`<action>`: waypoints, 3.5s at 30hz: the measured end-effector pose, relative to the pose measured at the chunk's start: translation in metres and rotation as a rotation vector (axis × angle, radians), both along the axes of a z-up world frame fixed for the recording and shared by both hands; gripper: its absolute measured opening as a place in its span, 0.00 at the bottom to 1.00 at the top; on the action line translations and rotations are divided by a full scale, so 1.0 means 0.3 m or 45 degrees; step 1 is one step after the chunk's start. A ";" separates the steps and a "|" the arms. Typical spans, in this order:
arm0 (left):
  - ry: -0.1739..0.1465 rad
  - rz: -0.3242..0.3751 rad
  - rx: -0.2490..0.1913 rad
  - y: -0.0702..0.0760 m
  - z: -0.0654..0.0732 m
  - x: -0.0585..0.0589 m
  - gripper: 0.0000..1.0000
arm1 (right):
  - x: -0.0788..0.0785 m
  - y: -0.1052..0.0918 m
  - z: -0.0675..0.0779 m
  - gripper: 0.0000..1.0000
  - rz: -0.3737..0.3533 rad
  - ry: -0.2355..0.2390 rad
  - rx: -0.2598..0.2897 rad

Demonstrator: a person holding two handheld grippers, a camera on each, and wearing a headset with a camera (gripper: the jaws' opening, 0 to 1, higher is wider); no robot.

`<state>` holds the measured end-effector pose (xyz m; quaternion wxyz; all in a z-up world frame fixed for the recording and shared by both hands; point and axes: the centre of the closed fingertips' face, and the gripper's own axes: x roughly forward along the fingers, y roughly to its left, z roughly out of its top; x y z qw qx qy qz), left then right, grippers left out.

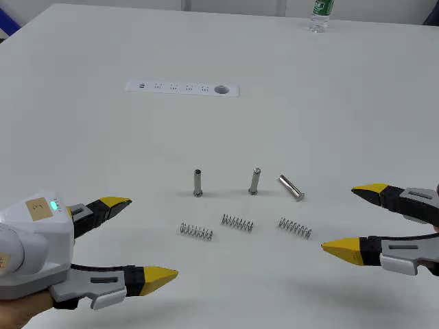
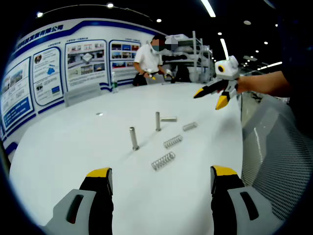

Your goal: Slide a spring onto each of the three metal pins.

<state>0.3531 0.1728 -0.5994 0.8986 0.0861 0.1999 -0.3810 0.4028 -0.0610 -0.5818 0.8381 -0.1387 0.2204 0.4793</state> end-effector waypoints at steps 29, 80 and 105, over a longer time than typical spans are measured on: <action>0.002 -0.001 0.008 -0.005 0.004 0.001 0.83 | 0.019 -0.009 0.017 0.71 -0.017 0.007 0.001; -0.007 -0.004 0.004 -0.020 0.014 0.001 0.82 | 0.404 0.183 -0.106 0.31 -0.143 0.177 -0.397; 0.001 0.005 -0.003 -0.005 0.004 0.004 0.81 | 0.419 0.175 -0.243 0.14 -0.297 0.455 -0.584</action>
